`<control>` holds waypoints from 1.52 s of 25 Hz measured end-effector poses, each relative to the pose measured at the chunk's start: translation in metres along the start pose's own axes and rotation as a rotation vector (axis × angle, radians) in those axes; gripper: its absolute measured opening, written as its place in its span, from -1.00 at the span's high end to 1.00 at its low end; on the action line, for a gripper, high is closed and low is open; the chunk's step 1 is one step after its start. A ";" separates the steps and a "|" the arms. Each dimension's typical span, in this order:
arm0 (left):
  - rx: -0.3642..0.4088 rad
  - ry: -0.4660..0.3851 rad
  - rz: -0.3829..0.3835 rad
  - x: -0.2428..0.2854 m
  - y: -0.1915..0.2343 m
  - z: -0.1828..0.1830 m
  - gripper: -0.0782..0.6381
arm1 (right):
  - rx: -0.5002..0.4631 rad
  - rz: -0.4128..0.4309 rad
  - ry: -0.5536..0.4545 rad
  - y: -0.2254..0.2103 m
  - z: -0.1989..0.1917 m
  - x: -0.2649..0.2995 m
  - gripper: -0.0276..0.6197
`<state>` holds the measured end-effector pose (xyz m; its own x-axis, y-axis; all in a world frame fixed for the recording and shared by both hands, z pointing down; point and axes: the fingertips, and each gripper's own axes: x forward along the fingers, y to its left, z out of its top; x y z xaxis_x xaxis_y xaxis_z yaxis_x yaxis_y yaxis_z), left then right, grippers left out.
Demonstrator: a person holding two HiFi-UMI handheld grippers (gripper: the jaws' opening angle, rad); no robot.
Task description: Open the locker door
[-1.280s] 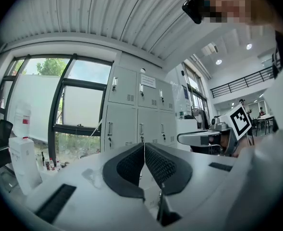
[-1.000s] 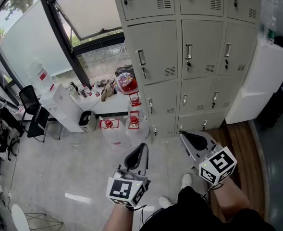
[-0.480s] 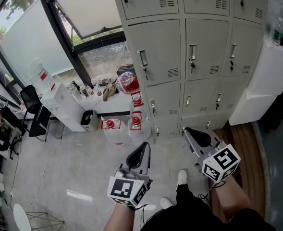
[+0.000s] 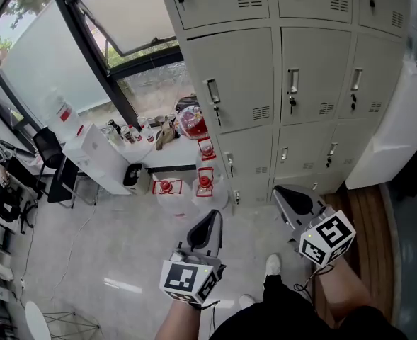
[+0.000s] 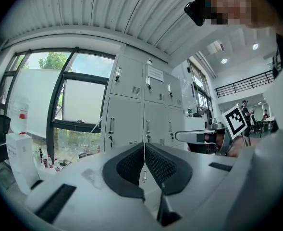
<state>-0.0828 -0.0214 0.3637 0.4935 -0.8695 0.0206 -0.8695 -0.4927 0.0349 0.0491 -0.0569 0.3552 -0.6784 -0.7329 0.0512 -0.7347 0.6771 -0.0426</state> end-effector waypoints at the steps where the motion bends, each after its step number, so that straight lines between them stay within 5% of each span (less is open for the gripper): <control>1: 0.000 0.001 0.004 0.005 0.003 0.001 0.73 | 0.001 0.003 0.001 -0.005 0.001 0.005 0.75; 27: -0.024 0.036 0.088 0.166 0.060 -0.003 0.73 | 0.029 0.083 0.011 -0.144 0.000 0.108 0.75; 38: -0.025 0.048 0.116 0.215 0.067 -0.007 0.73 | 0.054 0.112 0.033 -0.171 -0.015 0.117 0.75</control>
<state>-0.0351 -0.2410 0.3779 0.3906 -0.9176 0.0739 -0.9203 -0.3874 0.0547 0.0958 -0.2573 0.3830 -0.7562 -0.6499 0.0759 -0.6542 0.7492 -0.1036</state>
